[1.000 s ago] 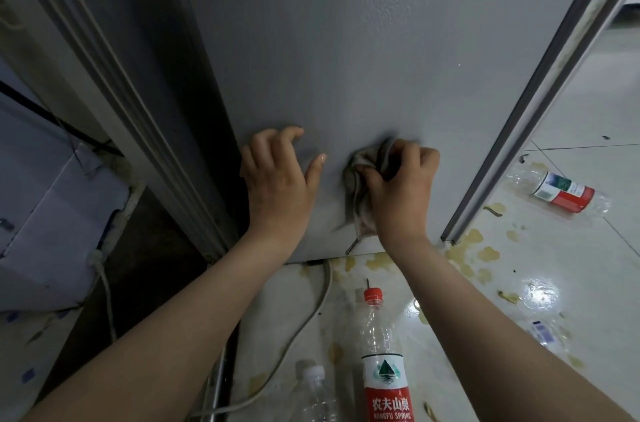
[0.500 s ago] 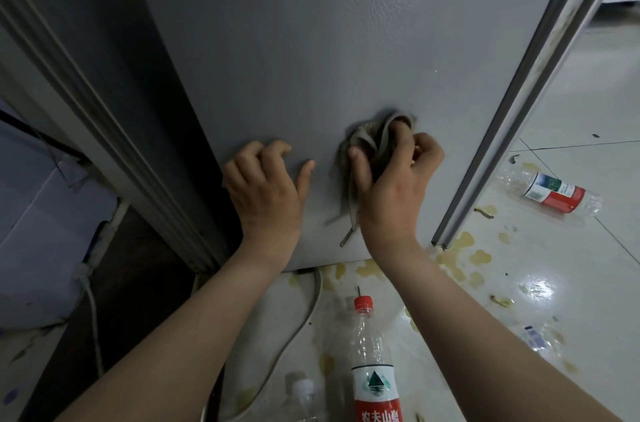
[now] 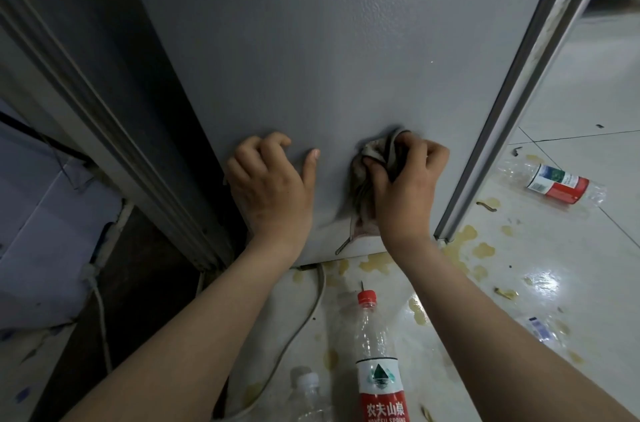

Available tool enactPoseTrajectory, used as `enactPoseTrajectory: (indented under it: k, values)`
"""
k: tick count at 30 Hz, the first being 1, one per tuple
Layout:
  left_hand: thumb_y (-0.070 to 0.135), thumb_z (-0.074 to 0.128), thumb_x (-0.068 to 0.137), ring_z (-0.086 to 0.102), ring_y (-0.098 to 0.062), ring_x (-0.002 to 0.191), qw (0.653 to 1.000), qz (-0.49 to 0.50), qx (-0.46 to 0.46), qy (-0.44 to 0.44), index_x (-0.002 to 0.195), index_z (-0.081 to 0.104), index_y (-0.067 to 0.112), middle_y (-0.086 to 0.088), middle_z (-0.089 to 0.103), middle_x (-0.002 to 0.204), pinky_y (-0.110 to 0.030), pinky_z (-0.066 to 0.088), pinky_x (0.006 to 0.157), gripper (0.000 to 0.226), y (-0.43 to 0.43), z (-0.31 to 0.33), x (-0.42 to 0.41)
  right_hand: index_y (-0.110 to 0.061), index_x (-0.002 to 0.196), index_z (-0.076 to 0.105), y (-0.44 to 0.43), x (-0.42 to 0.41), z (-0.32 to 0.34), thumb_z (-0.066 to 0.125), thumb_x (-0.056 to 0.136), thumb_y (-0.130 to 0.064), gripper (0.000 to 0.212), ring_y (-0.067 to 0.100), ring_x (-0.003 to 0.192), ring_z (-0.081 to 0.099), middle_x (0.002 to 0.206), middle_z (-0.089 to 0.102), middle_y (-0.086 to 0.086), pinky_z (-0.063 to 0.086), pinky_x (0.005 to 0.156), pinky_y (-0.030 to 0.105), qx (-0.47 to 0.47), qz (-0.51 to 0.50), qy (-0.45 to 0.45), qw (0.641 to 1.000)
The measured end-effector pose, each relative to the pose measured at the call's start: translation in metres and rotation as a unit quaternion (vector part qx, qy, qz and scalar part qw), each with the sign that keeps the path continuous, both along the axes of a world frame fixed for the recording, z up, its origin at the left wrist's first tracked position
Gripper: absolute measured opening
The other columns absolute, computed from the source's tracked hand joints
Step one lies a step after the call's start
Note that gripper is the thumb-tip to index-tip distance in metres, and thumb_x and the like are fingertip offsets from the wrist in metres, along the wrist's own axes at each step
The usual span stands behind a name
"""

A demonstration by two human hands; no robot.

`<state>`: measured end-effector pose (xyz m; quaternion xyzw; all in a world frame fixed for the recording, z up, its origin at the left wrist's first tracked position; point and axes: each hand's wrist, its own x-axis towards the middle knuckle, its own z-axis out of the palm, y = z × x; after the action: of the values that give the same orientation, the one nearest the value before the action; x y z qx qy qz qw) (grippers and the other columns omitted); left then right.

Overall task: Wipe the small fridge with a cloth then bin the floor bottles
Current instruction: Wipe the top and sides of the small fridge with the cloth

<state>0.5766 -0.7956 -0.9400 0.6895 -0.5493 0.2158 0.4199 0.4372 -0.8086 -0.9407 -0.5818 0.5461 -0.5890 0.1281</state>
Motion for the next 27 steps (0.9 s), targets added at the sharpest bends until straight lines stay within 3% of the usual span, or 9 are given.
enactPoseTrajectory:
  k: [3,5,10,13,20,27]
  values:
    - [0.042,0.061,0.081,0.035,-0.028,0.093,0.999,0.0,-0.019,0.028,0.098,0.036,0.016,-0.023,0.051,0.104,-0.04,0.034,0.082,0.039,-0.001,0.005,-0.009,0.0,0.113,0.053,-0.001,-0.006,0.019,0.07,0.079,-0.002,0.038,-0.005,0.078,0.034,0.109,0.031,0.004,0.026,0.081,-0.008,-0.017,-0.005,-0.015,1.0]
    - [0.04,0.063,0.079,0.03,-0.025,0.091,0.998,0.006,-0.038,0.043,0.096,0.036,0.016,-0.024,0.052,0.102,-0.035,0.029,0.08,0.04,-0.002,0.009,-0.015,-0.002,0.115,0.053,-0.005,-0.01,0.037,0.07,0.079,-0.005,0.041,-0.009,0.086,0.039,0.11,0.031,0.002,0.026,0.084,-0.006,-0.028,-0.019,-0.046,0.998]
    - [0.038,0.063,0.079,0.032,-0.026,0.091,0.998,0.014,-0.036,0.05,0.094,0.037,0.017,-0.024,0.052,0.103,-0.034,0.028,0.078,0.037,-0.003,0.009,-0.022,-0.003,0.118,0.051,-0.019,-0.018,0.066,0.072,0.079,-0.014,0.046,-0.004,0.096,0.038,0.112,0.032,0.002,0.026,0.091,-0.002,-0.075,-0.052,-0.114,0.989]
    - [0.039,0.059,0.081,0.04,-0.031,0.092,0.997,0.014,-0.03,0.063,0.094,0.037,0.016,-0.024,0.051,0.104,-0.035,0.028,0.079,0.034,-0.005,0.007,-0.024,-0.002,0.119,0.051,-0.018,-0.016,0.056,0.072,0.08,-0.017,0.047,-0.003,0.095,0.039,0.112,0.031,0.002,0.023,0.087,-0.005,-0.074,-0.057,-0.122,0.988]
    - [0.039,0.06,0.081,0.034,-0.028,0.093,0.996,0.006,-0.027,0.08,0.094,0.036,0.018,-0.024,0.05,0.106,-0.036,0.028,0.08,0.034,-0.005,0.008,-0.024,0.0,0.12,0.048,-0.012,-0.021,0.026,0.072,0.08,-0.014,0.049,-0.002,0.093,0.035,0.113,0.031,0.003,0.021,0.086,-0.007,-0.015,-0.041,-0.122,0.992]
    - [0.036,0.062,0.081,0.047,-0.04,0.091,0.997,0.0,-0.014,0.078,0.093,0.037,0.017,-0.023,0.05,0.105,-0.036,0.028,0.079,0.034,-0.002,0.012,-0.025,0.001,0.109,0.051,-0.01,-0.035,0.031,0.071,0.08,-0.012,0.037,-0.005,0.08,0.034,0.106,0.036,0.004,0.025,0.078,-0.007,-0.002,-0.02,-0.079,0.997]
